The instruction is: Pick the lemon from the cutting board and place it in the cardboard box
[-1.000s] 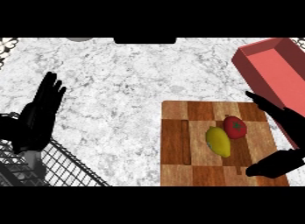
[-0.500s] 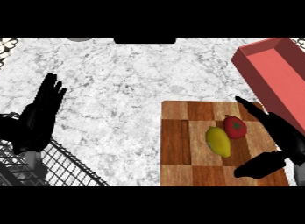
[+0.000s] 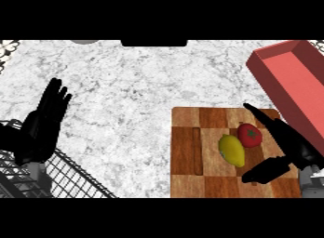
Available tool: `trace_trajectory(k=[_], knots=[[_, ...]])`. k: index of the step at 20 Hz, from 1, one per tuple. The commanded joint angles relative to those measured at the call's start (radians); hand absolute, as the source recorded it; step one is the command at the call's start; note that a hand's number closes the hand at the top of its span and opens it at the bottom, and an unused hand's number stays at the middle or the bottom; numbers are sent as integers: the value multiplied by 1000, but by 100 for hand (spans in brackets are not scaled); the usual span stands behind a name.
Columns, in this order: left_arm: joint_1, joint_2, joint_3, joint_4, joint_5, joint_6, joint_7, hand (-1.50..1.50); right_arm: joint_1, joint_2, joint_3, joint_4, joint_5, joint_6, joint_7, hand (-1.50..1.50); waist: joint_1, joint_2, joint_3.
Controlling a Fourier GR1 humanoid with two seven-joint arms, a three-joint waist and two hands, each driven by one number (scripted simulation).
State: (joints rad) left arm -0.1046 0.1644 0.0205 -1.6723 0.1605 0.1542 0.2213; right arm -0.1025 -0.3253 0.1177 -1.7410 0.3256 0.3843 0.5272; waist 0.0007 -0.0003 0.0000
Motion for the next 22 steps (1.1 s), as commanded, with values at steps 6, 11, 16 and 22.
trace_trajectory(k=[6, 11, 16, 22], knots=[[14, -23, 24, -47, -22, -15, 38, 0, -6, 48, -44, 41, 69, 50, -48, -150, 0, 0, 0], [11, -44, 3, -45, -48, -13, 21, 0, 91, 78, -14, -41, 88, 45, -41, -150, -3, -1, 0], [-26, -25, 72, 84, -25, -65, -55, 0, -69, 93, -77, 196, 114, 41, -131, -150, 0, 1, 0], [7, -50, 54, 30, -46, -59, -32, 0, -12, 166, -5, 132, 185, 23, -88, -150, 0, 0, 0]])
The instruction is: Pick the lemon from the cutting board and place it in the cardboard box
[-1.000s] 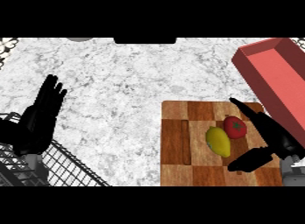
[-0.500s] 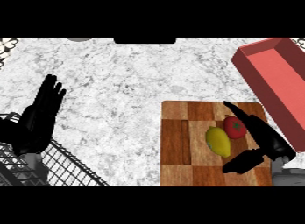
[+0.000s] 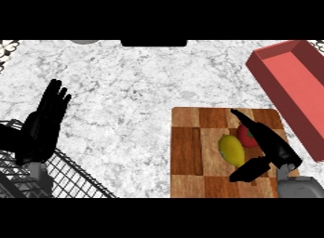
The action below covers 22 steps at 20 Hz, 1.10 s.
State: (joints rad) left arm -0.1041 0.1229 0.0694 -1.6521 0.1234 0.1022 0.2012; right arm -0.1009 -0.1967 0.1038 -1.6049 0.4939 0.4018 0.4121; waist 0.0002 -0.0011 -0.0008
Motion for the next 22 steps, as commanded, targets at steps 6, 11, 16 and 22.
trace_trajectory(k=[6, 11, 16, 22], knots=[[70, -11, -6, -92, -18, -13, 26, 0, 35, 20, 12, 73, 78, -39, -99, -150, 1, 1, 1], [-25, -4, 31, -17, 1, -23, 39, 0, 14, 35, 4, -32, 72, 25, -26, 150, -1, 1, 1], [44, -6, 27, -27, 9, -55, -3, 0, -21, 32, 69, 141, 212, -108, -197, 150, 3, 1, 1], [34, -18, 24, -20, -8, -44, -7, 0, -10, 4, 21, -10, 215, -74, -160, 150, 0, 0, 1]])
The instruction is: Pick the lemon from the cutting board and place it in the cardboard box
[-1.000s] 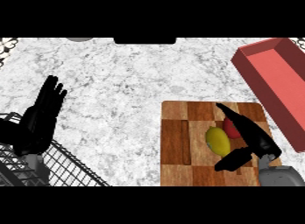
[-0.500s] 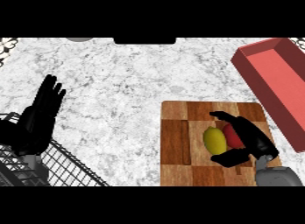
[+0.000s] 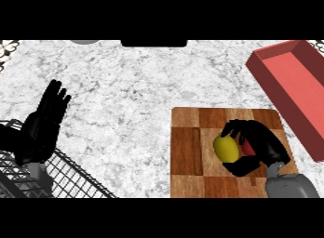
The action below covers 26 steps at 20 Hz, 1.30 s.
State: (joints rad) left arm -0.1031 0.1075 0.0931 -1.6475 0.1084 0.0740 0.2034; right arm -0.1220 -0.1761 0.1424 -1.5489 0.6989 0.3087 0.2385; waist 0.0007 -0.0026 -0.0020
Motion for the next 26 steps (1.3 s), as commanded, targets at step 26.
trace_trajectory(k=[26], knots=[[-74, -9, -4, 3, -25, 44, 69, 0, -294, 176, 352, -431, 434, -76, 463, 150, -3, 1, 2]])
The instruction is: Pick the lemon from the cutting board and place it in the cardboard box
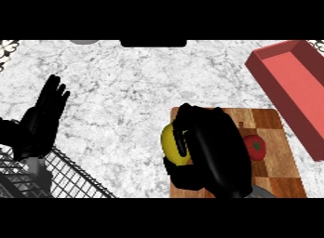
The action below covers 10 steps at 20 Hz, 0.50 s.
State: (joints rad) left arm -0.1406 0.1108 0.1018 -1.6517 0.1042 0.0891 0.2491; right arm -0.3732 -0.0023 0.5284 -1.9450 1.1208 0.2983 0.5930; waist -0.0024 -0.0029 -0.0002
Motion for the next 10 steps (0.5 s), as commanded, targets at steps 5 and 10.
trace_trajectory(k=[5, 10], knots=[[-17, 1, 18, 25, 10, 0, -11, 0, -157, 1, -271, -70, 11, -15, 118, 150, 0, 3, 0], [83, -44, -46, -33, -29, 4, -55, 0, -203, -36, -423, -10, -28, -4, 116, 150, 7, 3, 0]])
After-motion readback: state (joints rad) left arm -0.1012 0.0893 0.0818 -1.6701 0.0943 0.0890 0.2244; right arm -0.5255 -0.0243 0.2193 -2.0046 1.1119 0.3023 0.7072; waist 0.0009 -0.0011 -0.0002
